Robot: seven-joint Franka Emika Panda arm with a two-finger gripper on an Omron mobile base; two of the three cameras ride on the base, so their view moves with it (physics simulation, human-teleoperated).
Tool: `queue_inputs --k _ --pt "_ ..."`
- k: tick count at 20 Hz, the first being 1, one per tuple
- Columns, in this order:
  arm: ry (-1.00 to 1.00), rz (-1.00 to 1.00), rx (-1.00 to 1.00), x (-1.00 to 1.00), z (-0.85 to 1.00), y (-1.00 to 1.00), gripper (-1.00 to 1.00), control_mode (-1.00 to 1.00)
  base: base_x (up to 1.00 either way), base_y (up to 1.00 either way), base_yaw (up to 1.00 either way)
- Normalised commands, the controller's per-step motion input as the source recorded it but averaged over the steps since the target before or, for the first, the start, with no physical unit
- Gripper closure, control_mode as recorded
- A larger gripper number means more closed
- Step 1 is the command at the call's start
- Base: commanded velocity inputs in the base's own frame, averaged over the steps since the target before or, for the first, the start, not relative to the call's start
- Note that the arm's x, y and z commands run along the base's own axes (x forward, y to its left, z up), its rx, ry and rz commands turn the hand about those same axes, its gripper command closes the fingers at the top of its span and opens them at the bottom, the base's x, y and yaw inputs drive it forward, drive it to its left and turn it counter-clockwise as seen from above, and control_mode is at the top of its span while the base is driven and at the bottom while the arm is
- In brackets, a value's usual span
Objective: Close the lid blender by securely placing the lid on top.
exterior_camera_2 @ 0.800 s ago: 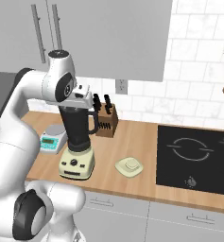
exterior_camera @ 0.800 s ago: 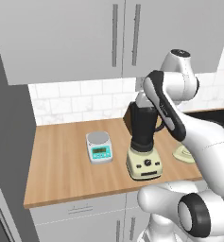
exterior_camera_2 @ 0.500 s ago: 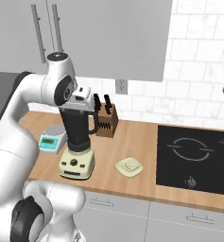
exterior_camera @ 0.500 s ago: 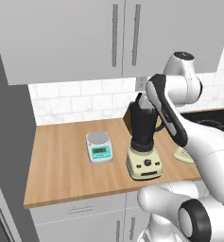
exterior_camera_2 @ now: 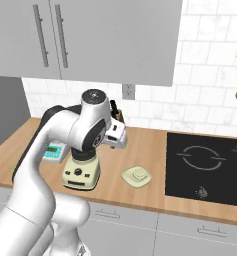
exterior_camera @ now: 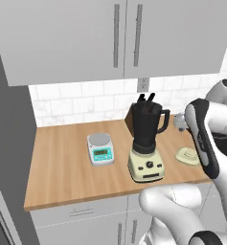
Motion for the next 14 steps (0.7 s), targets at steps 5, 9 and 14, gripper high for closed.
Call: queue_inputs --k 5,9,14 --pt "0.16 -0.10 0.02 0.10 -0.53 -1.00 -1.00 -1.00 0.00 0.00 0.00" --pt "0.21 -0.11 0.00 0.34 -0.68 -0.96 -1.00 -1.00 0.00 0.00 0.00" --pt "0.19 -0.09 0.00 0.48 -0.76 -0.54 -1.00 -1.00 0.00 0.00 0.00"
